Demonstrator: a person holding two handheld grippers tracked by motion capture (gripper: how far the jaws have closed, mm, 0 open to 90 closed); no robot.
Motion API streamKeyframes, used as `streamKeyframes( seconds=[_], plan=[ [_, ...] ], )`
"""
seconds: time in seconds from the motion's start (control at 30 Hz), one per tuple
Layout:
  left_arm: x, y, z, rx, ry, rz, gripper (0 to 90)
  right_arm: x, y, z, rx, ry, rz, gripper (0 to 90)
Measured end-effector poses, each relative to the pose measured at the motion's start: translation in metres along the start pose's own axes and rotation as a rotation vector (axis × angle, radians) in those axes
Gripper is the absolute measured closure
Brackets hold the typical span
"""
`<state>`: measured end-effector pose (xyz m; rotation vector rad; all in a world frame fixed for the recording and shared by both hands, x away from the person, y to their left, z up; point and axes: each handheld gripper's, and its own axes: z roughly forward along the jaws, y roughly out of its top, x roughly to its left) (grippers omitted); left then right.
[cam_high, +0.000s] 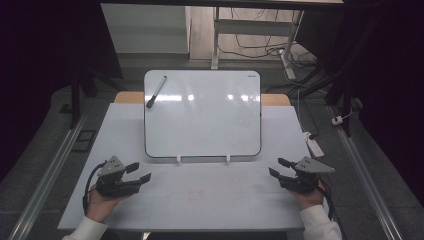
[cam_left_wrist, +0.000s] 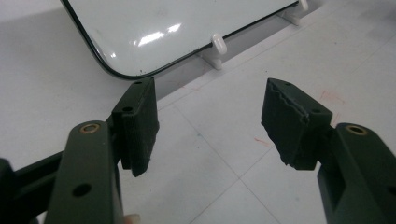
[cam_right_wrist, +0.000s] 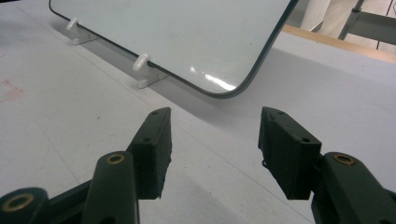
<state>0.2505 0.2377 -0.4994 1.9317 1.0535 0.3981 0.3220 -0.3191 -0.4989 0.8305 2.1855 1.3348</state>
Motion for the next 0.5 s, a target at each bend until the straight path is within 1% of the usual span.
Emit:
streamKeyframes(
  seconds=[0.2,0.5],
  plan=[
    [-0.0003,0.0003,0.0015,0.002,0.003,0.008,36.7,0.0004,0.0004,-0.0009,-0.004,0.003,-0.007,44.3],
    [0.0006,-0.0011,0.0034,0.004,0.006,0.002,35.9,0.0009,0.0005,-0.0007,-0.005,0.005,-0.013,44.3]
  ],
)
